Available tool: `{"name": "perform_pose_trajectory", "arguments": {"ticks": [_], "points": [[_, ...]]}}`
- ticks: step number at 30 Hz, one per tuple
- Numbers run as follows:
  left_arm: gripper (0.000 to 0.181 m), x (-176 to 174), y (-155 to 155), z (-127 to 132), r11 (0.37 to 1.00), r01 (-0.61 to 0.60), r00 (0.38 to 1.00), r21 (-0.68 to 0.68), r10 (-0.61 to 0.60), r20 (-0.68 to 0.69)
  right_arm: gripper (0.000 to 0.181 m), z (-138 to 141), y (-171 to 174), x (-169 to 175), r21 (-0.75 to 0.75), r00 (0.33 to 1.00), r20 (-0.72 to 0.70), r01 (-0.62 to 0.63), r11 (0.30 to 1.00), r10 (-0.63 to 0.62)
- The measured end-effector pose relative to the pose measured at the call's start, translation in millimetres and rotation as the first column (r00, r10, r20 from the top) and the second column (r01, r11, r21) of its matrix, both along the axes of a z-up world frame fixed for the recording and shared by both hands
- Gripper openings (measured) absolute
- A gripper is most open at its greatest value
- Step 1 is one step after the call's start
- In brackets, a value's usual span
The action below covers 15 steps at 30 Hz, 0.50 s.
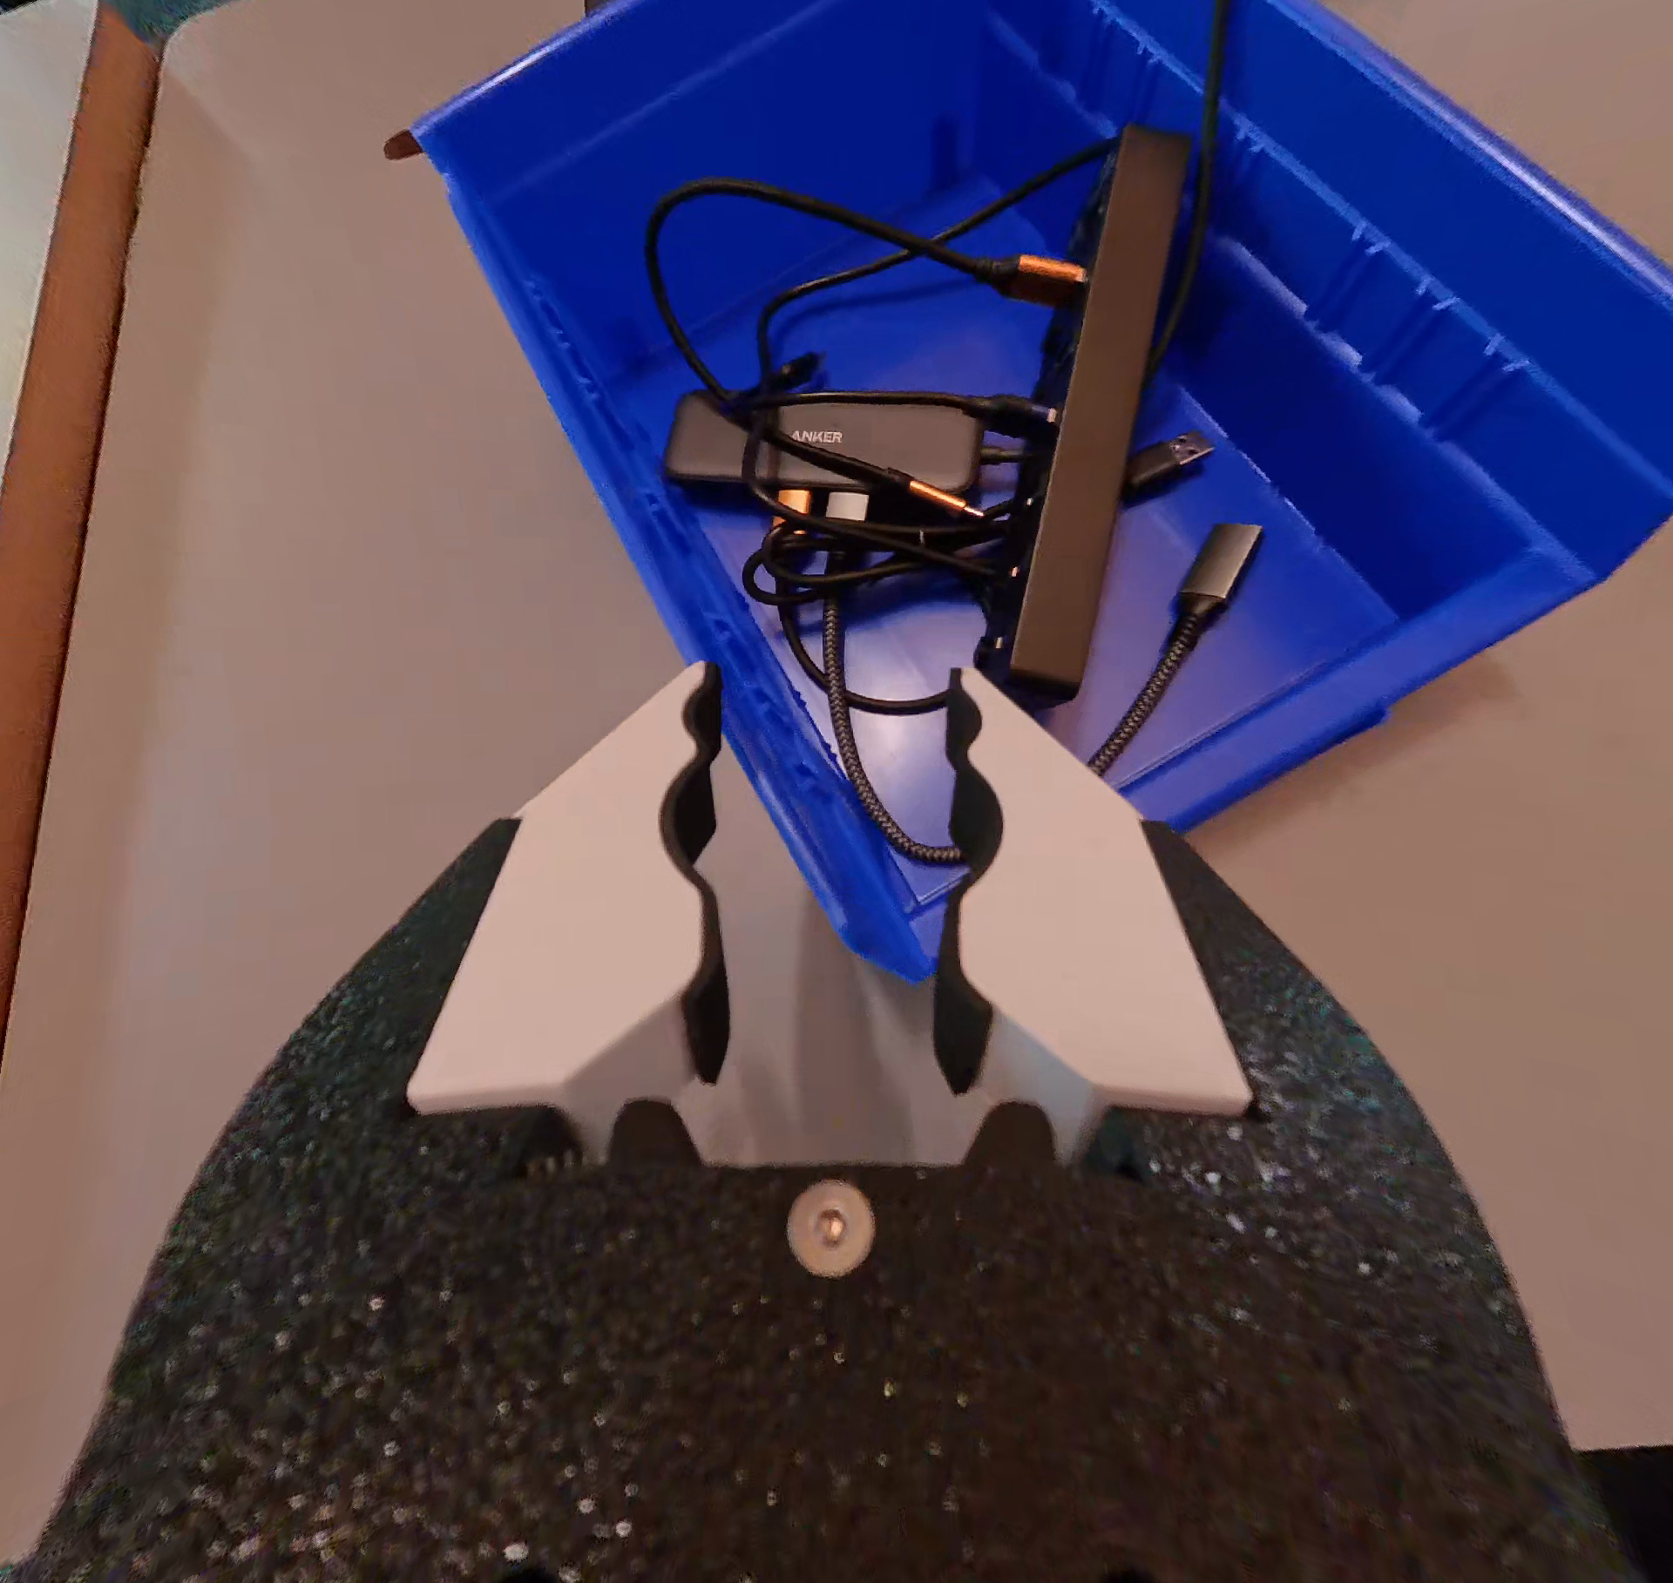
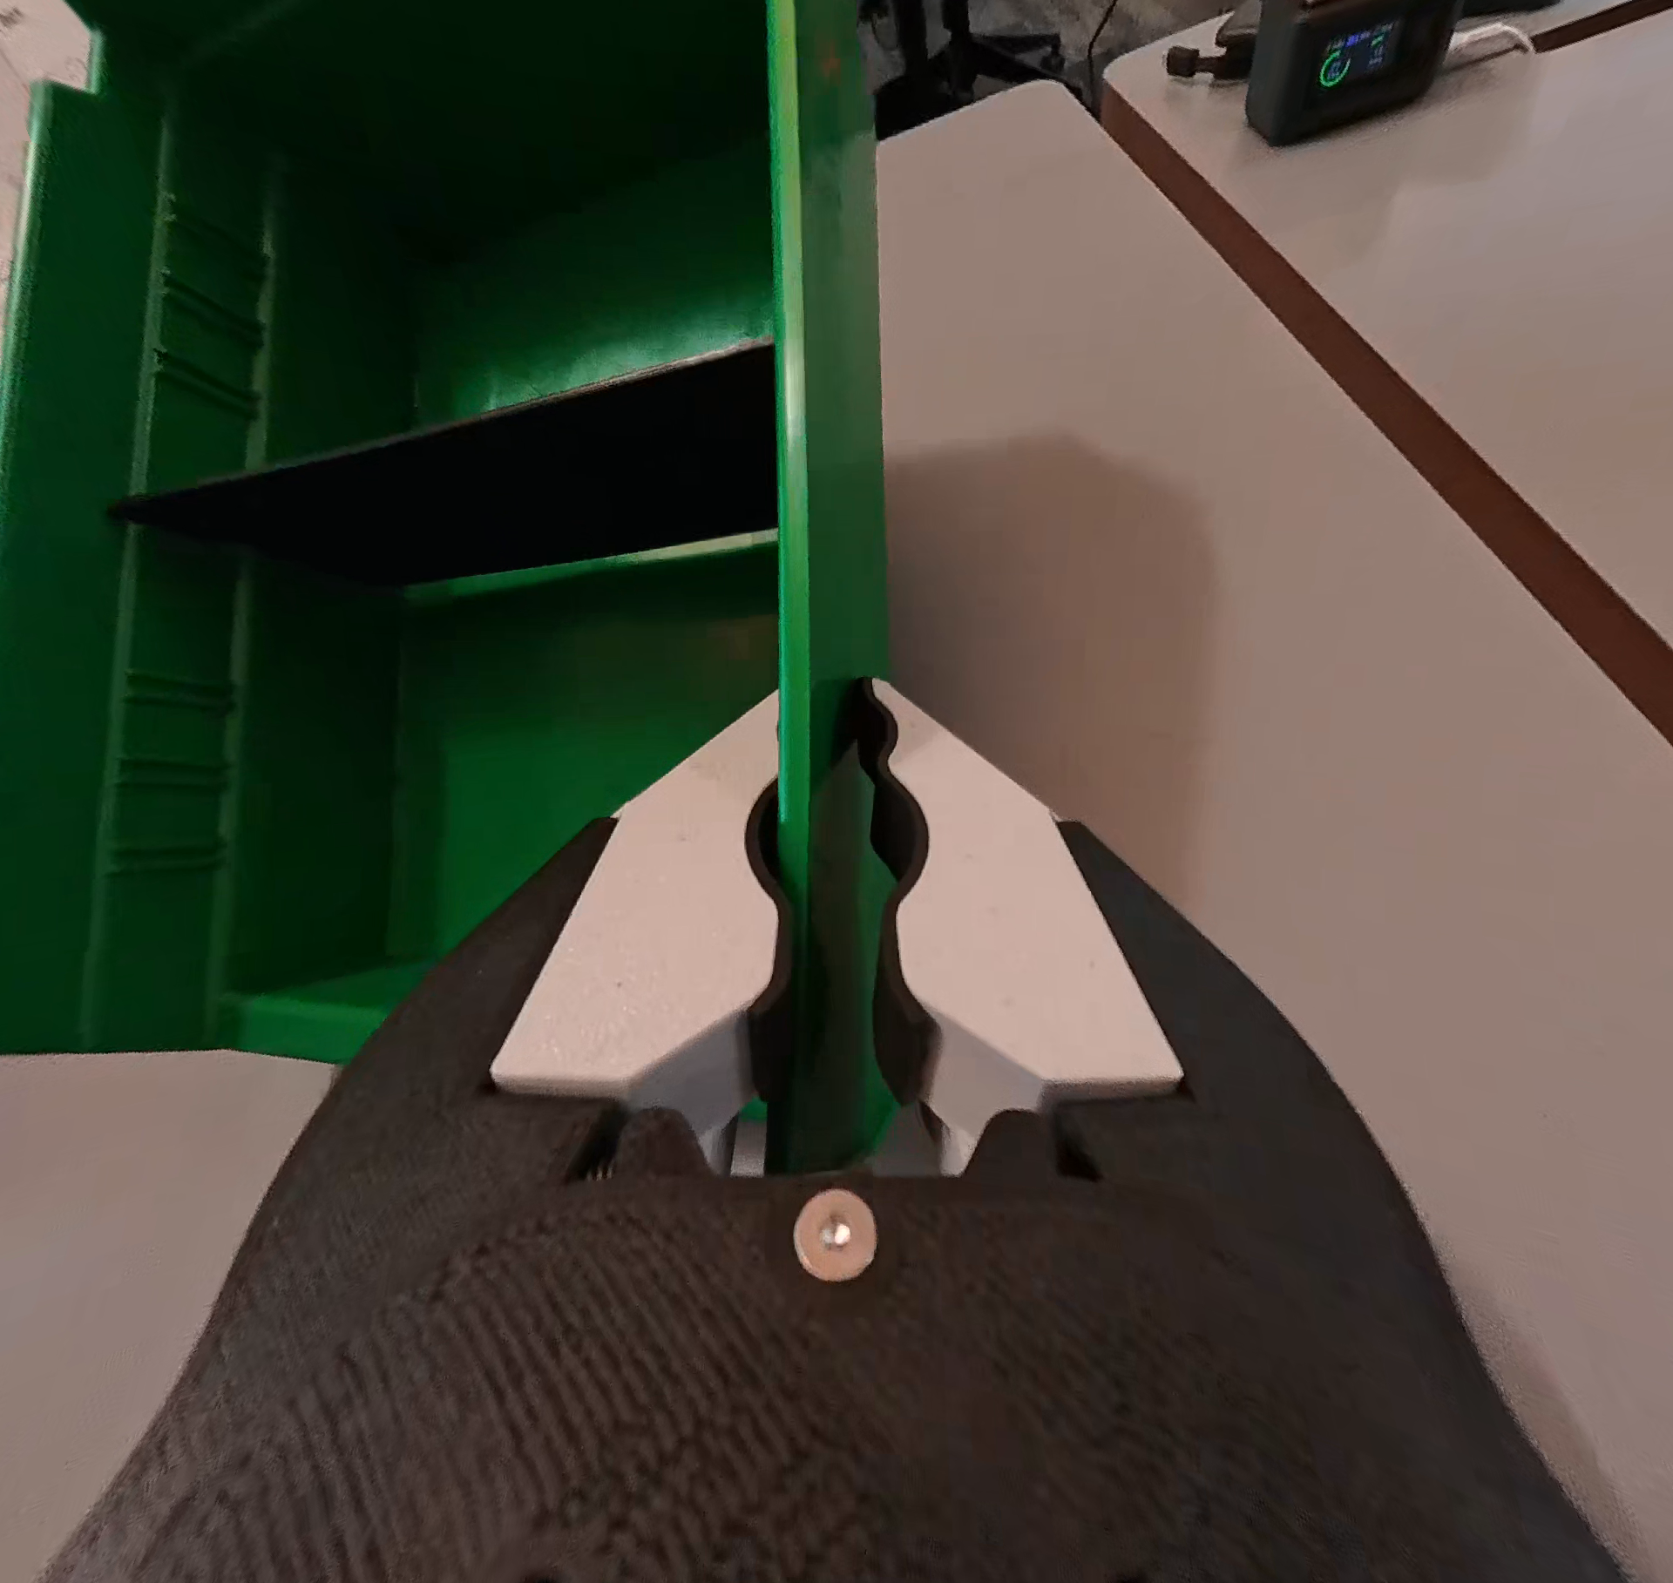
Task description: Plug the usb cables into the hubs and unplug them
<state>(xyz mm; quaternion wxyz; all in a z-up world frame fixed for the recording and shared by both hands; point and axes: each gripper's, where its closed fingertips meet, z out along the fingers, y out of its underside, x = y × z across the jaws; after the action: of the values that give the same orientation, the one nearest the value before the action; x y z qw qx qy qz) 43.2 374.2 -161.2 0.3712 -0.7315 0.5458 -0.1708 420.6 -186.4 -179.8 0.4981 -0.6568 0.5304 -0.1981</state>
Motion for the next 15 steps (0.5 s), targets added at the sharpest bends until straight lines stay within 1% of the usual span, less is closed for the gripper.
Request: {"name": "perform_pose_trajectory", "arguments": {"ticks": [1,2,4,5,7,8,10,11,13,14,15], "points": [[0.052,0,-2,0,1.000,0.000,1.000,0.001,0.000,-0.006,0.007,-3,0,1,-0.001,1.000,-0.011,0.001,1.000,-0.001],[0.058,-3,2,3,0.999,-0.029,0.999,0.031,0.030,-0.024,0.007,-6,0,1,0.004,1.000,-0.023,0.003,1.000,-0.003],[0.075,-12,15,13,0.983,-0.106,0.993,0.149,0.113,-0.038,0.008,-6,-1,4,0.021,1.000,-0.021,0.011,1.000,-0.011],[0.075,-12,13,15,0.983,-0.099,0.994,0.154,0.105,-0.035,0.009,-7,-1,4,0.023,1.000,-0.026,0.013,1.000,-0.013],[0.071,-7,3,2,0.997,-0.045,0.998,0.066,0.049,-0.049,0.008,-7,-2,6,-0.006,1.000,-0.021,0.017,1.000,-0.017],[0.070,-9,3,-9,0.998,-0.044,0.994,0.034,0.047,-0.094,0.008,-7,-2,7,-0.015,1.000,-0.021,0.018,1.000,-0.018],[0.073,-17,15,-25,0.994,-0.087,0.979,0.061,0.096,-0.178,0.009,-7,-1,8,-0.032,1.000,-0.018,0.019,0.999,-0.019],[0.065,-14,17,-29,0.995,-0.081,0.980,0.064,0.091,-0.176,0.008,-7,-1,8,-0.041,1.000,-0.009,0.022,0.999,-0.022],[0.050,-4,13,-38,0.999,-0.040,0.988,0.003,0.040,-0.152,0.007,-9,0,10,-0.060,1.000,-0.008,0.023,0.998,-0.024],[0.043,-3,15,-43,0.999,-0.045,0.987,-0.009,0.043,-0.157,0.006,-8,0,12,-0.065,1.000,0.007,0.026,0.998,-0.025],[0.035,-1,19,-43,0.999,-0.054,0.989,-0.005,0.053,-0.141,0.006,-7,1,13,-0.063,1.000,0.017,0.024,0.998,-0.023]]}}
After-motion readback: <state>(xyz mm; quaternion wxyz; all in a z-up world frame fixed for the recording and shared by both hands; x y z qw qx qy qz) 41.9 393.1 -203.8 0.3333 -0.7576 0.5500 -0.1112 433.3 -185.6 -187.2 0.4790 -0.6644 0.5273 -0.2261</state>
